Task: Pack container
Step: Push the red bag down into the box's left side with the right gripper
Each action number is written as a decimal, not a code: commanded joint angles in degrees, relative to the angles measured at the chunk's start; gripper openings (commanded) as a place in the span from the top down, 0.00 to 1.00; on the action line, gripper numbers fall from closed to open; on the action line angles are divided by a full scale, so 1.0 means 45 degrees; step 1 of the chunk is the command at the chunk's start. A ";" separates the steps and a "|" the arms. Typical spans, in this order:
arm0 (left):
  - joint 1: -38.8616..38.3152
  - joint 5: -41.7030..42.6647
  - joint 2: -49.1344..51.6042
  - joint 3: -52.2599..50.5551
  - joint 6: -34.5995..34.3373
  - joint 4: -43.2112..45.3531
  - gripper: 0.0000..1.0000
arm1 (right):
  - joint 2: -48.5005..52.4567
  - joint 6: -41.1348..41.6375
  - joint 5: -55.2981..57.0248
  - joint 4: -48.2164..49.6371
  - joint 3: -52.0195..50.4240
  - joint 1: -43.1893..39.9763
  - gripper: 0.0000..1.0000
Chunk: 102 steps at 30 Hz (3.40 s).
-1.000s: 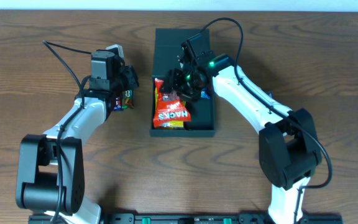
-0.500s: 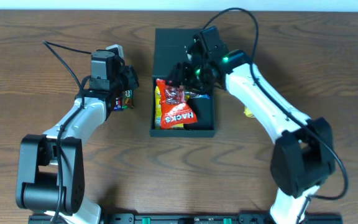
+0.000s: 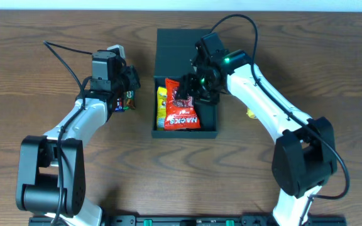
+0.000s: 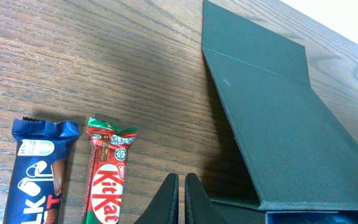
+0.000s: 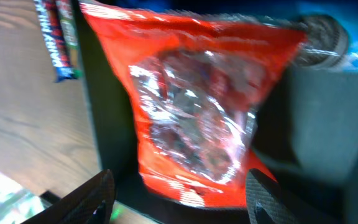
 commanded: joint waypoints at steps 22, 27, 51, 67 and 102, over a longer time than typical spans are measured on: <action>0.0029 0.0034 -0.0262 0.0199 0.0092 0.0034 0.94 | 0.0845 -0.0544 -0.0330 0.0724 -0.0083 0.0364 0.96; 0.0029 0.0034 -0.0262 0.0199 0.0092 0.0039 0.94 | 0.0845 -0.0534 -0.1103 0.1438 -0.0083 0.0379 0.97; 0.0024 0.0039 -0.0262 0.0199 0.0034 -0.0165 0.94 | 0.1141 0.0311 -0.1535 0.1889 -0.0083 0.1292 0.98; 0.0000 0.0019 -0.0262 0.0199 0.0044 -0.0408 0.94 | 0.1088 -0.2195 -0.1520 -0.0787 0.0296 0.0505 0.07; -0.0010 0.1579 -0.0233 0.0194 0.0044 -0.2735 0.94 | 0.1273 -0.7305 -0.3750 0.1214 0.0384 -0.0257 0.99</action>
